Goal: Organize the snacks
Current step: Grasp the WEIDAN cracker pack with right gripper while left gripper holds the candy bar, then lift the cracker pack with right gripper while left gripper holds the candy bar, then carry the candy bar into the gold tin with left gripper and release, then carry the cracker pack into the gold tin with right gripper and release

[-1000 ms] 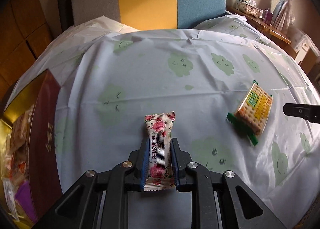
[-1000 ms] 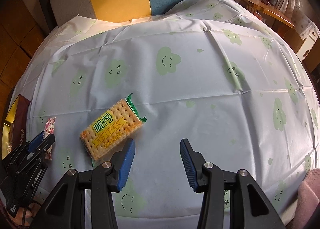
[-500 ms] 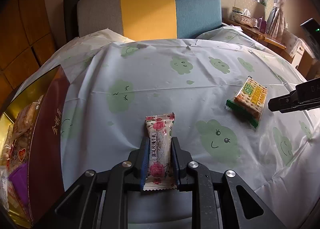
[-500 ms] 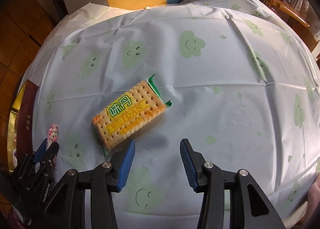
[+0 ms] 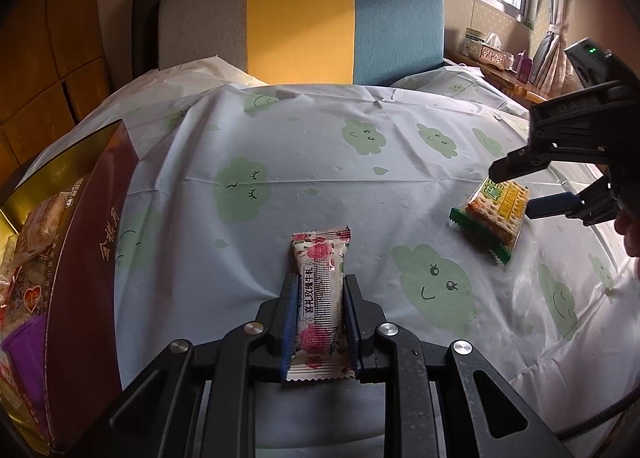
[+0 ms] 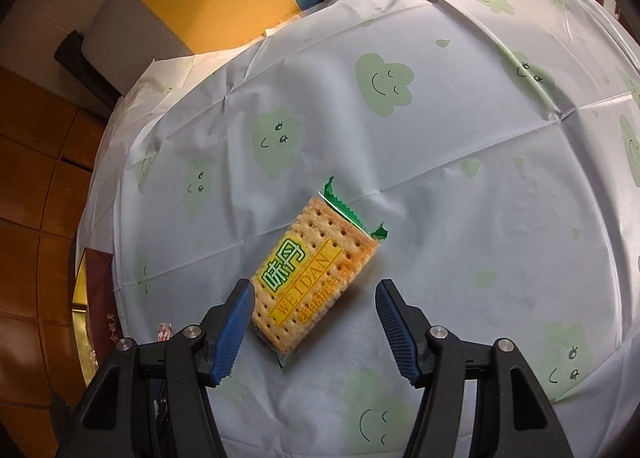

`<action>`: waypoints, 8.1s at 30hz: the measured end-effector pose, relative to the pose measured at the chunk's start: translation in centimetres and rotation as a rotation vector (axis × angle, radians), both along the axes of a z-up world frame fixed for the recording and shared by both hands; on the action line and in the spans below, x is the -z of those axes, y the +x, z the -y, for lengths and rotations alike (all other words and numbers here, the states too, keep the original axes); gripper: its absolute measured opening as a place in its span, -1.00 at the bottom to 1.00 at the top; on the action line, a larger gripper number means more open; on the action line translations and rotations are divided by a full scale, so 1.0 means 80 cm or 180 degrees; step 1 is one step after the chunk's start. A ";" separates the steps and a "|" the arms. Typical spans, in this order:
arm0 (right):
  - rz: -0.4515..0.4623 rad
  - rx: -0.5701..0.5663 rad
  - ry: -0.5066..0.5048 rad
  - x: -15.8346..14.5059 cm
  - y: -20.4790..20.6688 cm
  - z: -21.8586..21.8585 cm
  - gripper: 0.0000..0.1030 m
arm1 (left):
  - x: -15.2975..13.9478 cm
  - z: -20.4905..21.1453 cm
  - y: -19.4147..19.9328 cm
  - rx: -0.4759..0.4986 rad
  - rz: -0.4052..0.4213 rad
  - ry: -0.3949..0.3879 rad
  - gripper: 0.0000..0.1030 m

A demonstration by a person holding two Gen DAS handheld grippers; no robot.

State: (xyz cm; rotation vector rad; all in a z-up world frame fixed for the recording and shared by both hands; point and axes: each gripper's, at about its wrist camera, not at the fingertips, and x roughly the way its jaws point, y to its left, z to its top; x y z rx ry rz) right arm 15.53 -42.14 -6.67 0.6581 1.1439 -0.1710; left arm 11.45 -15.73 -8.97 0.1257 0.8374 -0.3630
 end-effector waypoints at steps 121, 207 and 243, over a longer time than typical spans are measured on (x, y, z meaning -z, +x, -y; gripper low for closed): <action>-0.0018 -0.2183 -0.1963 0.022 -0.067 -0.151 -0.05 | -0.112 -0.300 -0.019 -0.1532 -0.0077 -0.0703 -0.57; 0.0946 -0.3381 -0.1090 -0.090 -0.014 -0.458 -0.06 | -0.082 -0.343 -0.053 -0.1767 -0.0102 -0.0243 -0.31; 0.1184 -0.2283 -0.0989 -0.066 -0.034 -0.439 0.26 | -0.095 -0.326 -0.074 -0.1950 0.0233 0.0027 -0.22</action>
